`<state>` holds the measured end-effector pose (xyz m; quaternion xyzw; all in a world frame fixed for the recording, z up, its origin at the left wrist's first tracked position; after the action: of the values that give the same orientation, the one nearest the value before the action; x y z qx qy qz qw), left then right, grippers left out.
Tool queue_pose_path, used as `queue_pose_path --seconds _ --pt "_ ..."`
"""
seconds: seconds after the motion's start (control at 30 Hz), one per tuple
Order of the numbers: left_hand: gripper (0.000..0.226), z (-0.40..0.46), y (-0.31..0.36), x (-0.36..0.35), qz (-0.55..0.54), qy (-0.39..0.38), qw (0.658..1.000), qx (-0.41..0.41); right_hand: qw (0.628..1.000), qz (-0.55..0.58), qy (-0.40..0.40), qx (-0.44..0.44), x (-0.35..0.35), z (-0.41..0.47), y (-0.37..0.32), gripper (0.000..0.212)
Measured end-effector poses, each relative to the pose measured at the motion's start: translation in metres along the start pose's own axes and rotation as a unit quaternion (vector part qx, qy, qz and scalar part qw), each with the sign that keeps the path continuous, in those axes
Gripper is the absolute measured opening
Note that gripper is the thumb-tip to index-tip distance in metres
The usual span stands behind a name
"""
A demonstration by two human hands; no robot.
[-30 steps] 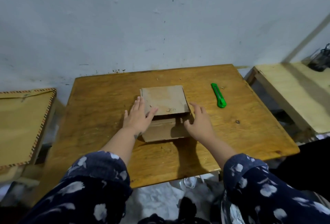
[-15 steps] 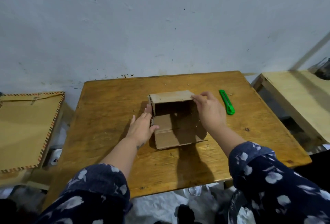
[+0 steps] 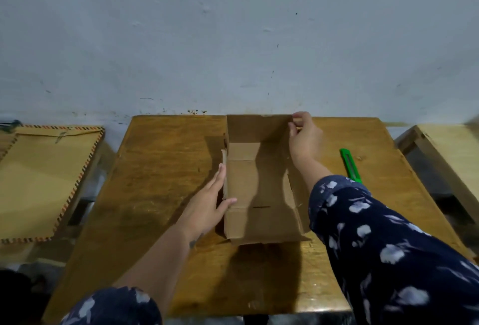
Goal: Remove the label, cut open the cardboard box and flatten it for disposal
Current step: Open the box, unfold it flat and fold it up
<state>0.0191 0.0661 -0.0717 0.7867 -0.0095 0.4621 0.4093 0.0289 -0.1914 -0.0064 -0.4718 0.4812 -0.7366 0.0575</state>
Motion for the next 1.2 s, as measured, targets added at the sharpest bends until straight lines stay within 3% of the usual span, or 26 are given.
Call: queue_pose_path --seconds 0.17,0.43,0.6,0.7,0.77,0.9,1.07,1.2 --pt "0.083 0.002 -0.006 0.001 -0.006 0.025 1.0 0.0 0.994 -0.019 -0.104 0.036 -0.03 0.033 0.01 0.06" --pt "0.083 0.005 -0.007 0.006 0.024 0.041 0.999 0.011 0.991 -0.038 -0.13 0.019 -0.044 0.064 0.008 0.064" --pt "0.085 -0.001 -0.005 0.012 0.094 0.053 0.993 0.054 0.967 -0.245 -0.022 0.072 -0.043 0.007 -0.003 0.063" --pt "0.097 -0.002 -0.019 0.012 0.173 0.073 0.981 0.041 0.939 -0.291 -0.15 0.104 -0.059 -0.055 -0.004 0.05" --pt "0.112 0.001 -0.036 0.006 0.201 0.018 0.978 0.062 0.902 -0.344 -0.242 0.097 -0.068 -0.091 0.006 0.052" --pt "0.103 0.002 -0.041 0.003 0.249 -0.037 0.963 0.095 0.845 -0.388 -0.359 0.082 -0.079 -0.132 0.039 0.06" --pt "0.086 -0.014 -0.045 -0.001 0.312 -0.021 0.943 0.112 0.851 -0.388 -0.345 0.082 -0.079 -0.157 0.052 0.06" --pt "0.081 -0.032 -0.048 0.0 0.283 0.032 0.953 0.106 0.857 -0.383 -0.337 0.073 -0.083 -0.172 0.048 0.06"
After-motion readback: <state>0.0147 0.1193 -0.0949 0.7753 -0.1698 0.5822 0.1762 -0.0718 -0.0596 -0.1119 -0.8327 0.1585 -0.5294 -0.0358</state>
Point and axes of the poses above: each hand's wrist, its own z-axis towards the middle knuckle, its own x-axis out of the back of the hand, y = z × x, the point moved 6 cm from there along z, towards the middle knuckle, and after that the axes turned 9 degrees about -y, right-handed, at the moved point
